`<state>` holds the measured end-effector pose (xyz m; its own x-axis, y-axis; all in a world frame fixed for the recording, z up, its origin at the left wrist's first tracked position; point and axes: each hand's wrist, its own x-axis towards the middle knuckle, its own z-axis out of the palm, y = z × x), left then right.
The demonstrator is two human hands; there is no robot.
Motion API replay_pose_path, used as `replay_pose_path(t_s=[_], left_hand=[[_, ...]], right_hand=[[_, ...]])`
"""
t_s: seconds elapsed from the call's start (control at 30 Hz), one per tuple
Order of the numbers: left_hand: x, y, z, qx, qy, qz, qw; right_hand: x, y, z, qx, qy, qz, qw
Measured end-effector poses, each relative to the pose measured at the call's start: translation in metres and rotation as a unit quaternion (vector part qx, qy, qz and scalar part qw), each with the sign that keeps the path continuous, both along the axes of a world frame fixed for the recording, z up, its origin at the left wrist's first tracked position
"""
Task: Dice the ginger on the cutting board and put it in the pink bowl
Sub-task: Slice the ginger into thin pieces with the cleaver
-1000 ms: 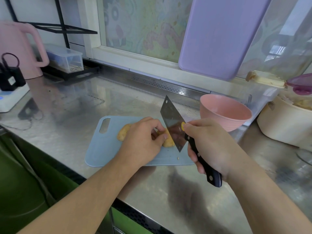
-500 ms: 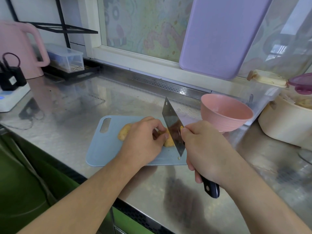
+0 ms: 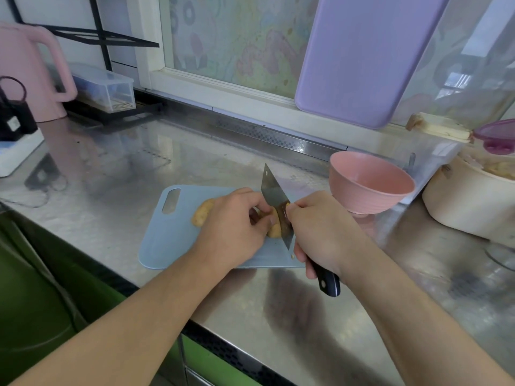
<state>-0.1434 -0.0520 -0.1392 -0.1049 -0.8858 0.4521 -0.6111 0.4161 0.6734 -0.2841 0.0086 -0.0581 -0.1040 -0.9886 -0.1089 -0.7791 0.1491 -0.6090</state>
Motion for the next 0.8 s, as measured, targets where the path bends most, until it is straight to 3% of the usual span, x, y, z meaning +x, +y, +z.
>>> replay_pose_path(t_s=[0.27,0.8], left_hand=[[0.000,0.001,0.001,0.016,0.004,-0.003,1.000],[0.001,0.002,0.001,0.028,0.009,0.002,1.000]], right_hand=[[-0.006,0.003,-0.004,0.021,-0.128,-0.022,0.991],[-0.014,0.011,0.001,0.000,-0.180,-0.025,0.983]])
